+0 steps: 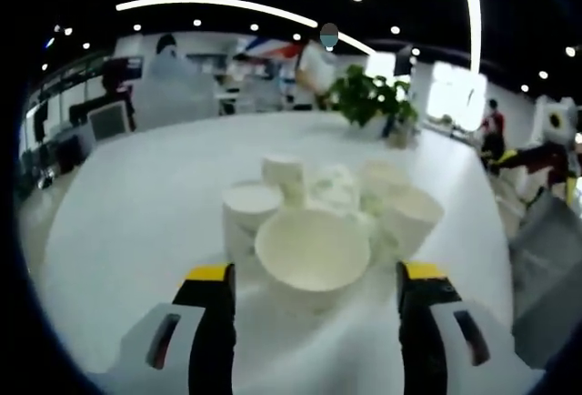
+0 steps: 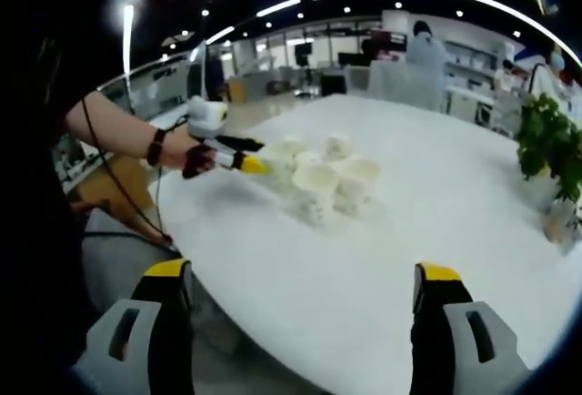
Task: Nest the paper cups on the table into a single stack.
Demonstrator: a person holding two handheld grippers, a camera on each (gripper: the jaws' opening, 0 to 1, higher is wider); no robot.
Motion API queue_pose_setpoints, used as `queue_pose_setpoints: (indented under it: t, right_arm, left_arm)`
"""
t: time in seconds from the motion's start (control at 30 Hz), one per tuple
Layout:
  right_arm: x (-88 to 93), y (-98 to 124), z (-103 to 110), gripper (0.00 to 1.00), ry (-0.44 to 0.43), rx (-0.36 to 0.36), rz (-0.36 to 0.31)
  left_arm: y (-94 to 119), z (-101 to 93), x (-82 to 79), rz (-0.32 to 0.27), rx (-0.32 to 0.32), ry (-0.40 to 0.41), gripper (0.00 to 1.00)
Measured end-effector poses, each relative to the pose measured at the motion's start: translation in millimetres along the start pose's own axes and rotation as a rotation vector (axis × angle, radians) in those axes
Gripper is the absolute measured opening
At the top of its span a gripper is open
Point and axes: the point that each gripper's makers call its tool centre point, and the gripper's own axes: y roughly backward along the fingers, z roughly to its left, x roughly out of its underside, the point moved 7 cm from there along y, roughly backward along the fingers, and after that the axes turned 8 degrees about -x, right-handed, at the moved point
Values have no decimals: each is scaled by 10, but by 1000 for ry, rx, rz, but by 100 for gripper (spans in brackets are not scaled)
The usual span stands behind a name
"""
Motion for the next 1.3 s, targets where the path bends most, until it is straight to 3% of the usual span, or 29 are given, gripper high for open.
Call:
queue_pose_setpoints:
  t: [0.43, 0.6, 1.3]
  right_arm:
    - [52, 6, 25, 97, -16, 10, 13]
    - [70, 23, 54, 97, -22, 11, 15]
    - [20, 28, 81, 96, -21, 8, -4]
  left_arm:
    - [-103, 26, -13, -9, 5, -56, 59]
    - [-90, 7, 26, 6, 31, -55, 44]
    - [27, -61, 2, -10, 47, -74, 41]
